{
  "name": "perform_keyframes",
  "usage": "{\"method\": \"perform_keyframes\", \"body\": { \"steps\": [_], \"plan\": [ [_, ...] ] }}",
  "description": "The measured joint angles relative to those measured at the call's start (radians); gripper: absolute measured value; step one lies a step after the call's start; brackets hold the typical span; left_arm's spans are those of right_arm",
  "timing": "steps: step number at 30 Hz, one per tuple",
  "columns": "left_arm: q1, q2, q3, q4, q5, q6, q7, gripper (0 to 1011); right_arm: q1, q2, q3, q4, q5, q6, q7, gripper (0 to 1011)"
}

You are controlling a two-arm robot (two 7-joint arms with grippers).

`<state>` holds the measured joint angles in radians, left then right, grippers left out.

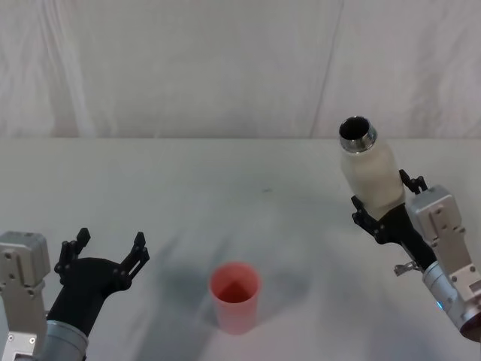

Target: Grasp the thermos with one hand and pour water into the cup lid.

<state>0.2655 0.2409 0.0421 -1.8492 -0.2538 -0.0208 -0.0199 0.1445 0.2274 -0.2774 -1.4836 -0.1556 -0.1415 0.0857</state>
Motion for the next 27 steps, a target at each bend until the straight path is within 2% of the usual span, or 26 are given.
{"method": "perform_keyframes", "body": {
  "steps": [7, 11, 15, 16, 18, 19, 20, 22, 23, 27],
  "plan": [
    [0.0, 0.0, 0.0, 0.0, 0.0, 0.0, 0.0, 1001, -0.012, 0.008, -0.012, 0.012, -0.092, -0.109, -0.033, 950],
    [0.0, 0.0, 0.0, 0.0, 0.0, 0.0, 0.0, 1001, -0.017, 0.025, -0.025, 0.014, -0.14, -0.148, -0.031, 950],
    [0.0, 0.0, 0.0, 0.0, 0.0, 0.0, 0.0, 1001, -0.019, 0.053, -0.043, 0.008, -0.204, -0.172, -0.018, 950],
    [0.0, 0.0, 0.0, 0.0, 0.0, 0.0, 0.0, 1001, -0.019, 0.053, -0.043, 0.008, -0.204, -0.172, -0.018, 950],
    [0.0, 0.0, 0.0, 0.0, 0.0, 0.0, 0.0, 1001, -0.017, 0.073, -0.059, 0.0, -0.251, -0.179, -0.012, 950],
    [0.0, 0.0, 0.0, 0.0, 0.0, 0.0, 0.0, 1001, -0.017, 0.073, -0.059, 0.0, -0.251, -0.179, -0.012, 950],
    [0.0, 0.0, 0.0, 0.0, 0.0, 0.0, 0.0, 1001, -0.015, 0.082, -0.068, -0.004, -0.275, -0.183, -0.012, 950],
    [0.0, 0.0, 0.0, 0.0, 0.0, 0.0, 0.0, 1001, -0.01, 0.095, -0.08, -0.007, -0.315, -0.189, -0.018, 950],
    [0.0, 0.0, 0.0, 0.0, 0.0, 0.0, 0.0, 1001, -0.01, 0.095, -0.08, -0.007, -0.315, -0.189, -0.018, 950],
    [0.0, 0.0, 0.0, 0.0, 0.0, 0.0, 0.0, 1001, 0.002, 0.11, -0.099, -0.006, -0.371, -0.196, -0.041, 950]
  ]
}}
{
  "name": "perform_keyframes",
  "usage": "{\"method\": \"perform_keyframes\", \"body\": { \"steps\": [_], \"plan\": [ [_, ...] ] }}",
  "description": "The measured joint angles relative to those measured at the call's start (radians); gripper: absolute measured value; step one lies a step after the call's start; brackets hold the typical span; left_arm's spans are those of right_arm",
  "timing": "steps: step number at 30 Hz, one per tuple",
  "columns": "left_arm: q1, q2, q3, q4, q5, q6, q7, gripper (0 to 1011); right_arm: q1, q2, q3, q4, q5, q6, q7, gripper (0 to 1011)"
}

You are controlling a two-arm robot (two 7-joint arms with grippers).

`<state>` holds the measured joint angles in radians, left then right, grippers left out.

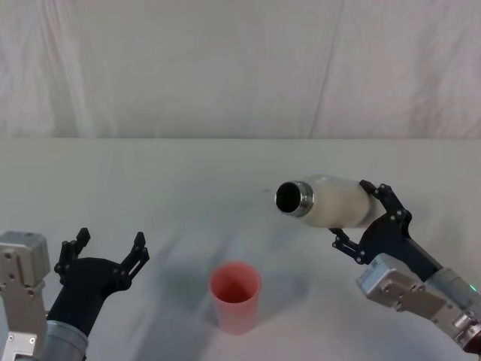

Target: Grasp the thermos with one hand and pour water into the cup lid.

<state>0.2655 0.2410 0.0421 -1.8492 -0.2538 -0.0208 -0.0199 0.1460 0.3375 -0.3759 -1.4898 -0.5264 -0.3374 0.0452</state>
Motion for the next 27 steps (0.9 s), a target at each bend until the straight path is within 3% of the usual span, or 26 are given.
{"method": "perform_keyframes", "body": {
  "steps": [5, 13, 27],
  "plan": [
    [0.0, 0.0, 0.0, 0.0, 0.0, 0.0, 0.0, 1001, 0.014, 0.014, -0.024, 0.014, -0.071, -0.002, -0.039, 950],
    [0.0, 0.0, 0.0, 0.0, 0.0, 0.0, 0.0, 1001, 0.028, 0.028, -0.052, 0.026, -0.136, -0.001, -0.084, 950],
    [0.0, 0.0, 0.0, 0.0, 0.0, 0.0, 0.0, 1001, 0.035, 0.038, -0.068, 0.022, -0.135, 0.012, -0.092, 950]
  ]
}}
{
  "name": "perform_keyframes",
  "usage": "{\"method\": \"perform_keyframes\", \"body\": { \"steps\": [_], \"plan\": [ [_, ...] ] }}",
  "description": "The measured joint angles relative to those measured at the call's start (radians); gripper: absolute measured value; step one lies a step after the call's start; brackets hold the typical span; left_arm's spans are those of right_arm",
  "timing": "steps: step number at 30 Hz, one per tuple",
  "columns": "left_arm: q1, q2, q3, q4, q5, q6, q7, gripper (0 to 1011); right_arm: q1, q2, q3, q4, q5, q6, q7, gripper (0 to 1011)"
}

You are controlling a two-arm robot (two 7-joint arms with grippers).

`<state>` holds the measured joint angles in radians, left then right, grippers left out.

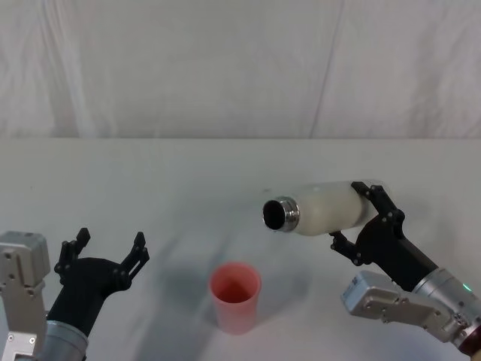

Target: Grasp the thermos with one hand and pour water into the cup lid.

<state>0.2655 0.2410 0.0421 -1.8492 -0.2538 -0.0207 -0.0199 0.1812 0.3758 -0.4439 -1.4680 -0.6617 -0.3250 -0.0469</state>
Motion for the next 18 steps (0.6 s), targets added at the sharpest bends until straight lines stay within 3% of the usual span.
{"method": "perform_keyframes", "body": {
  "steps": [18],
  "plan": [
    [0.0, 0.0, 0.0, 0.0, 0.0, 0.0, 0.0, 1001, 0.008, -0.003, 0.003, -0.008, 0.03, 0.011, 0.025, 950]
  ]
}}
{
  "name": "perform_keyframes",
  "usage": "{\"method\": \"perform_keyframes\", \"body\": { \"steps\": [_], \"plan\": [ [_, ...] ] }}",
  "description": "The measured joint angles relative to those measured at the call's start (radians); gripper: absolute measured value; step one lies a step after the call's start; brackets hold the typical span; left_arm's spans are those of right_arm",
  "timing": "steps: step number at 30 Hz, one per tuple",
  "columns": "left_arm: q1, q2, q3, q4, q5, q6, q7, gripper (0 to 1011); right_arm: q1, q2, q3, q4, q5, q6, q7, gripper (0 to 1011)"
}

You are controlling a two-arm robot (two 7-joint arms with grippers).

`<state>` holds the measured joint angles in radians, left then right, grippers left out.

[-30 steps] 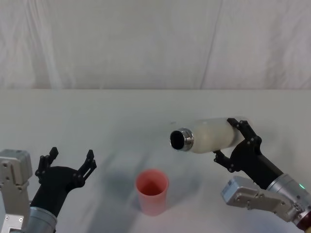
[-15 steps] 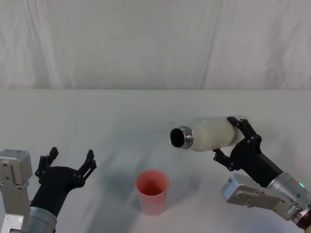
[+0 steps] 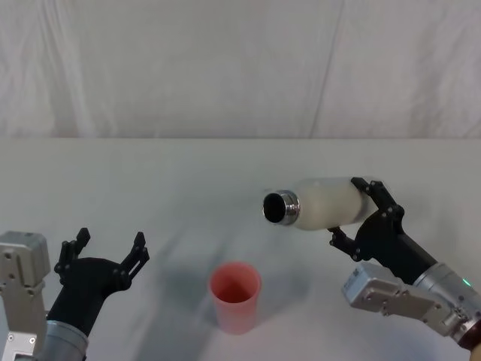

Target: Grasp the thermos with one hand and pour water into the cup lid.

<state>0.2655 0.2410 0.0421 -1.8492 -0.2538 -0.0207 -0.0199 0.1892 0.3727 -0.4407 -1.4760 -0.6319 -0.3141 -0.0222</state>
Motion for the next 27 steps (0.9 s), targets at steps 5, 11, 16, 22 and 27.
{"method": "perform_keyframes", "body": {
  "steps": [5, 11, 16, 22, 27],
  "plan": [
    [0.0, 0.0, 0.0, 0.0, 0.0, 0.0, 0.0, 1001, 0.006, -0.002, 0.0, 0.006, -0.003, 0.005, -0.002, 950],
    [0.0, 0.0, 0.0, 0.0, 0.0, 0.0, 0.0, 1001, 0.014, -0.015, 0.0, 0.024, -0.007, 0.011, -0.014, 950],
    [0.0, 0.0, 0.0, 0.0, 0.0, 0.0, 0.0, 1001, 0.021, -0.022, -0.004, 0.038, -0.014, 0.011, -0.022, 950],
    [0.0, 0.0, 0.0, 0.0, 0.0, 0.0, 0.0, 1001, 0.026, -0.025, -0.01, 0.047, -0.024, 0.01, -0.029, 950],
    [0.0, 0.0, 0.0, 0.0, 0.0, 0.0, 0.0, 1001, 0.026, -0.022, -0.012, 0.047, -0.031, 0.009, -0.035, 950]
  ]
}}
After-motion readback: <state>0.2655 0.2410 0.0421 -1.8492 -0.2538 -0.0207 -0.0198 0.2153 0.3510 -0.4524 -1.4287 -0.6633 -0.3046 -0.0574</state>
